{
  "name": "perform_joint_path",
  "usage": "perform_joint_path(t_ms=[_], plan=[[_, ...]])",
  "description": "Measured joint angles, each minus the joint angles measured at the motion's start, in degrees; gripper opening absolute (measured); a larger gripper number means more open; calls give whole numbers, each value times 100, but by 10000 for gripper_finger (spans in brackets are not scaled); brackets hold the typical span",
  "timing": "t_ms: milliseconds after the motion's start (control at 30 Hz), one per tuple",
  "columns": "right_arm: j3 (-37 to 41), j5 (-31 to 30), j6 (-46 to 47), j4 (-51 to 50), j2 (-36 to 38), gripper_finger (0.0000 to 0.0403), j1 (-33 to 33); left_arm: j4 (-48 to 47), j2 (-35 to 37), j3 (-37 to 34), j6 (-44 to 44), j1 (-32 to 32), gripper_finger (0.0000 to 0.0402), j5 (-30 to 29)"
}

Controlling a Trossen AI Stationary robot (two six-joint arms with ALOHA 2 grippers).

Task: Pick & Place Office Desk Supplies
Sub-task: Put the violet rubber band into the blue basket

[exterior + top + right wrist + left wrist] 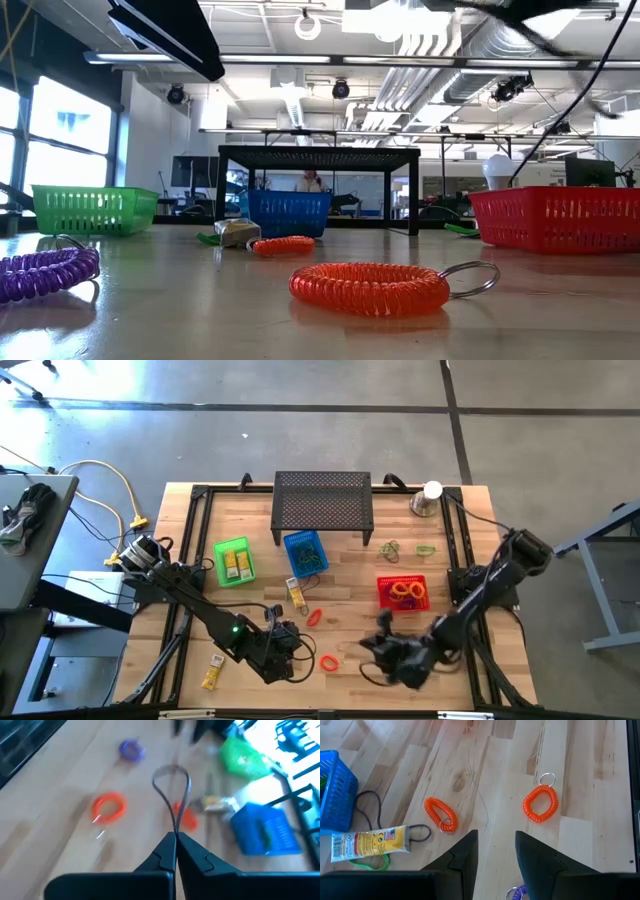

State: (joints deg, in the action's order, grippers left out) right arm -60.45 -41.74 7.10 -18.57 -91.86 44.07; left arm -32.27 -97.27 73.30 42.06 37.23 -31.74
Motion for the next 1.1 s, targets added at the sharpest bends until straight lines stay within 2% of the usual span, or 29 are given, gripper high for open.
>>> perform_joint_path(t_ms=[233,433,633,833,933,1100], plan=[[-2,218,-1799,1541,90,2,-1141,0,0,0,-135,2,123,1],[-4,836,-2894,2773,46,2,-2072,8,0,0,-155,2,123,1],[-2,1718,-2939,3160,-118,2,-3104,118,0,0,-141,29,123,39],[-9,2825,-2909,4218,-722,2,-3920,121,0,0,-128,120,123,44],[-8,3034,-2619,4374,-999,2,-4269,125,0,0,-127,168,123,45],[-9,2840,-1837,4477,-1426,2,-4788,121,0,0,-125,210,123,45]])
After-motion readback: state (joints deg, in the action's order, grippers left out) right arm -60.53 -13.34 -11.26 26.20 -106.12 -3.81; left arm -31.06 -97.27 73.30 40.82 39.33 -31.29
